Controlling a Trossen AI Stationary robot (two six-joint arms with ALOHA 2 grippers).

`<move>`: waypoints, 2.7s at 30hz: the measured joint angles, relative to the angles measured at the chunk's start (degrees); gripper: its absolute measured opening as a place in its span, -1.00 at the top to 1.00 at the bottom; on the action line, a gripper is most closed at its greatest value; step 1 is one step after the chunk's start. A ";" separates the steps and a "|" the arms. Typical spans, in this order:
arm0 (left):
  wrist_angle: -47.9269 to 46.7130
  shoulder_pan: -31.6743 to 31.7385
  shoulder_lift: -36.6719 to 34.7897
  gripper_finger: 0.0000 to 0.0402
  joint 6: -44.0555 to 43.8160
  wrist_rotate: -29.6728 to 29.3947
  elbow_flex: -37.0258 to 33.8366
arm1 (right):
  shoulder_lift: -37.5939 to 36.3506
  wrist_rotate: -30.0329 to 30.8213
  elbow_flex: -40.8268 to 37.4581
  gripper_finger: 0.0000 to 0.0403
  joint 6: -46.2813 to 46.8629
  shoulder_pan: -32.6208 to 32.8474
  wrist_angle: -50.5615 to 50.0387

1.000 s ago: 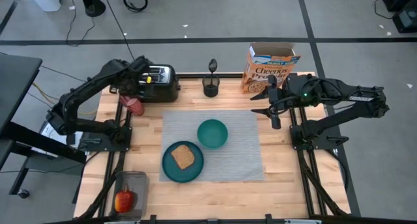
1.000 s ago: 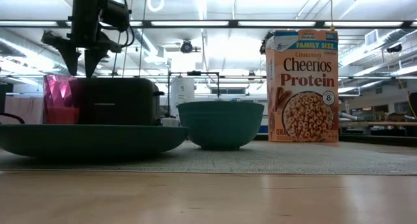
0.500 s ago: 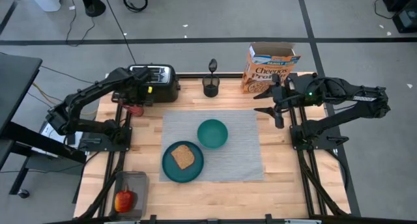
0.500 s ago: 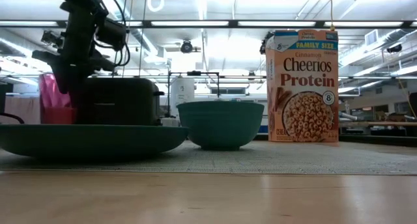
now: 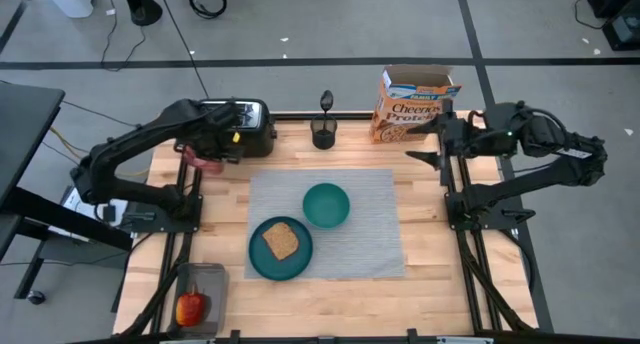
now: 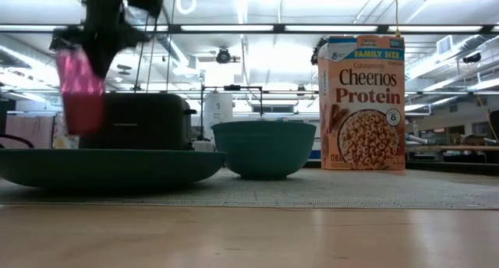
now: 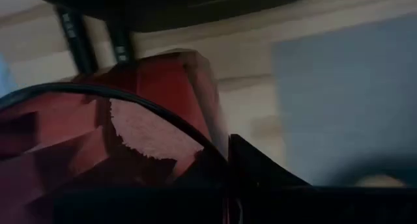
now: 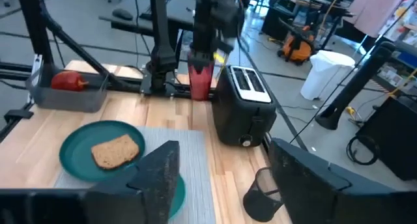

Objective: Arrange a breakfast setting
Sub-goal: Put the red glass on the gray placemat to the top right of the dark green bowl

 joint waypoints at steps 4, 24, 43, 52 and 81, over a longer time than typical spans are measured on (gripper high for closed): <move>-1.55 -10.35 -0.04 0.94 -8.66 0.93 9.37 | 2.33 -4.03 0.00 -0.48 -0.24 -0.61 0.15; 0.01 -40.27 21.24 0.95 -27.99 -3.07 43.12 | 29.85 -8.43 -0.01 -0.94 -0.59 2.81 20.94; 3.48 -44.07 28.73 0.95 -11.15 -3.94 49.42 | 47.26 -5.86 -0.01 -0.94 1.33 4.37 39.40; 6.91 -44.09 31.92 0.93 -5.29 -3.88 49.39 | 46.79 -7.44 0.06 -0.82 1.64 4.13 36.60; 10.94 -45.09 31.92 0.89 -0.18 -5.95 49.48 | 47.01 -12.08 -0.03 -0.76 7.54 2.79 36.63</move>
